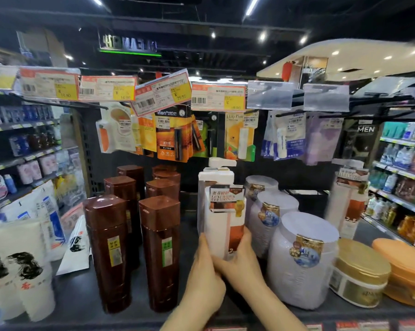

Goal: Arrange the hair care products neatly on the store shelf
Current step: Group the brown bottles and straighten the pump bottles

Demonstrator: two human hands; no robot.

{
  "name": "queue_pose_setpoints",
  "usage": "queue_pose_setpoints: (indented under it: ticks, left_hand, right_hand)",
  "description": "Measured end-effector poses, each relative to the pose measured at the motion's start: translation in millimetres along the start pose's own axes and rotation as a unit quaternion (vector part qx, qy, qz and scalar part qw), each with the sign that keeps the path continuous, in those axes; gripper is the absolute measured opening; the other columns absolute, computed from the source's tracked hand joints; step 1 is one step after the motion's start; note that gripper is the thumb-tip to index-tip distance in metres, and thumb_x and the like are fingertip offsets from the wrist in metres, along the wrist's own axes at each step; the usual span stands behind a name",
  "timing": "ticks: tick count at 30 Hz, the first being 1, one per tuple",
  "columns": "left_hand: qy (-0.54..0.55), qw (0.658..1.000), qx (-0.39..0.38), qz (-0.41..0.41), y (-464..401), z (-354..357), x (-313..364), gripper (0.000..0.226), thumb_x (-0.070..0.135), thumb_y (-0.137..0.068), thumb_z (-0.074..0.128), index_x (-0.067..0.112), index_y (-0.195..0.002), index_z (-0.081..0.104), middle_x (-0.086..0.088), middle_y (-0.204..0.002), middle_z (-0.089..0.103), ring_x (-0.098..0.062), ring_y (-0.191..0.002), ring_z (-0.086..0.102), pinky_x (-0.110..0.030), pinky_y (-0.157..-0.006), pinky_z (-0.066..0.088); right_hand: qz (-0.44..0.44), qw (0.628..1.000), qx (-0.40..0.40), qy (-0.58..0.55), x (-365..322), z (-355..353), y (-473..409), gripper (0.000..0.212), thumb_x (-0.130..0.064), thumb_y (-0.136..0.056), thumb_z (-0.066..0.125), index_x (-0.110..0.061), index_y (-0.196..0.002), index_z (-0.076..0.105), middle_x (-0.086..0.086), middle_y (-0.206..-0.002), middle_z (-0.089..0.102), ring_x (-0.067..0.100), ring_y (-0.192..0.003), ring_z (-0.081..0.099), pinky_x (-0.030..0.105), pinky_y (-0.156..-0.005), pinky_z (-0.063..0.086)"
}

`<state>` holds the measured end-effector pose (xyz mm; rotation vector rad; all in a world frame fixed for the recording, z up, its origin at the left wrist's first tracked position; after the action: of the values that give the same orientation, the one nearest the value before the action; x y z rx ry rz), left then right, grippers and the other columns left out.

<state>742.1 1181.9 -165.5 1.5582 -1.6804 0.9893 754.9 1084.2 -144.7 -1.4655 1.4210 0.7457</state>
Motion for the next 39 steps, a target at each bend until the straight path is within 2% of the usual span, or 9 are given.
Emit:
queue_pose_setpoints:
  ticks: [5,12,15,18,21,25,28,34,39]
  left_hand:
    - [0.01,1.0,-0.009,-0.025,-7,-1,-10,0.086,0.0,-0.081,0.047,0.024,-0.147,-0.003,-0.002,-0.154,0.018,-0.014,-0.138,0.026,-0.029,-0.116,0.021]
    - [-0.006,0.999,0.038,-0.037,7,-7,-3,0.087,0.006,-0.085,0.053,0.017,-0.146,-0.008,-0.005,-0.156,0.007,-0.015,-0.141,0.017,-0.024,-0.112,0.015]
    - [0.014,0.992,0.121,0.04,22,-14,11,0.081,0.013,-0.084,0.061,0.019,-0.145,0.009,-0.002,-0.153,0.014,-0.015,-0.141,0.016,-0.03,-0.115,0.016]
    - [0.066,0.962,0.204,0.171,43,-8,35,0.063,0.029,-0.075,0.069,0.036,-0.128,0.036,0.013,-0.132,0.04,-0.004,-0.126,0.036,-0.025,-0.106,0.033]
    - [0.097,0.976,0.087,0.176,48,20,59,0.077,0.037,-0.066,0.075,0.047,-0.127,0.029,0.024,-0.136,0.032,0.006,-0.127,0.03,-0.014,-0.104,0.028]
    - [0.113,0.988,-0.079,0.072,34,57,67,0.114,0.04,-0.063,0.078,0.036,-0.143,-0.004,0.027,-0.134,0.007,0.002,-0.134,0.009,-0.025,-0.112,0.018]
    - [0.093,0.987,-0.104,0.074,26,74,73,0.123,0.044,-0.055,0.08,0.041,-0.141,-0.008,0.024,-0.141,0.008,-0.001,-0.137,0.01,-0.031,-0.117,0.018]
    - [0.106,0.984,-0.121,0.076,19,75,70,0.098,0.035,-0.056,0.073,0.04,-0.138,0.02,0.018,-0.14,0.039,-0.003,-0.127,0.039,-0.033,-0.11,0.034]
    - [0.104,0.986,-0.111,0.063,23,72,81,0.112,0.033,-0.054,0.077,0.03,-0.144,0.01,0.013,-0.146,0.025,-0.006,-0.135,0.027,-0.033,-0.115,0.025]
  right_hand:
    - [-0.001,1.0,-0.015,0.005,4,5,-10,0.103,-0.036,-0.065,0.08,-0.027,-0.14,0.01,-0.003,-0.138,0.038,0.012,-0.123,0.042,0.023,-0.097,0.037]
    - [0.029,0.999,-0.026,0.025,4,-4,7,0.102,-0.034,-0.067,0.078,-0.02,-0.143,0.011,0.001,-0.143,0.039,0.014,-0.123,0.044,0.029,-0.103,0.039]
    - [-0.058,0.997,-0.017,0.057,-20,-27,39,0.085,-0.032,-0.08,0.068,-0.032,-0.144,0.012,-0.026,-0.137,0.023,-0.007,-0.13,0.023,0.022,-0.112,0.022]
    - [-0.215,0.972,0.082,0.053,-52,-77,69,0.054,-0.032,-0.079,0.068,-0.049,-0.12,0.037,-0.036,-0.127,0.038,-0.017,-0.122,0.035,0.006,-0.105,0.028]
    - [-0.205,0.955,0.212,0.022,-41,-135,70,0.057,-0.04,-0.072,0.075,-0.04,-0.119,0.041,-0.03,-0.121,0.042,-0.008,-0.118,0.04,0.013,-0.102,0.034]
    - [0.005,0.992,0.127,-0.022,8,-160,49,0.106,-0.05,-0.05,0.078,-0.033,-0.139,0.024,-0.013,-0.142,0.032,0.013,-0.134,0.03,0.034,-0.108,0.028]
    - [0.048,0.995,0.088,-0.019,24,-158,42,0.109,-0.045,-0.054,0.084,-0.031,-0.143,0.021,-0.007,-0.15,0.03,0.014,-0.136,0.029,0.035,-0.108,0.028]
    - [0.032,0.993,0.115,-0.007,27,-158,38,0.108,-0.047,-0.05,0.085,-0.029,-0.139,0.028,-0.008,-0.143,0.037,0.008,-0.127,0.034,0.031,-0.102,0.032]
    - [0.022,0.994,0.104,0.022,24,-156,42,0.11,-0.05,-0.056,0.081,-0.026,-0.144,0.018,-0.005,-0.148,0.029,0.014,-0.136,0.028,0.034,-0.108,0.03]
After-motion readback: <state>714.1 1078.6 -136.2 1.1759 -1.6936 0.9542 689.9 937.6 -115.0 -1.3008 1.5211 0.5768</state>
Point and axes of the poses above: each hand's wrist, its own y-axis away from the middle knuckle, its own z-axis out of the palm, x = y × z, the point moved 5 cm from there along -y, towards the middle knuckle
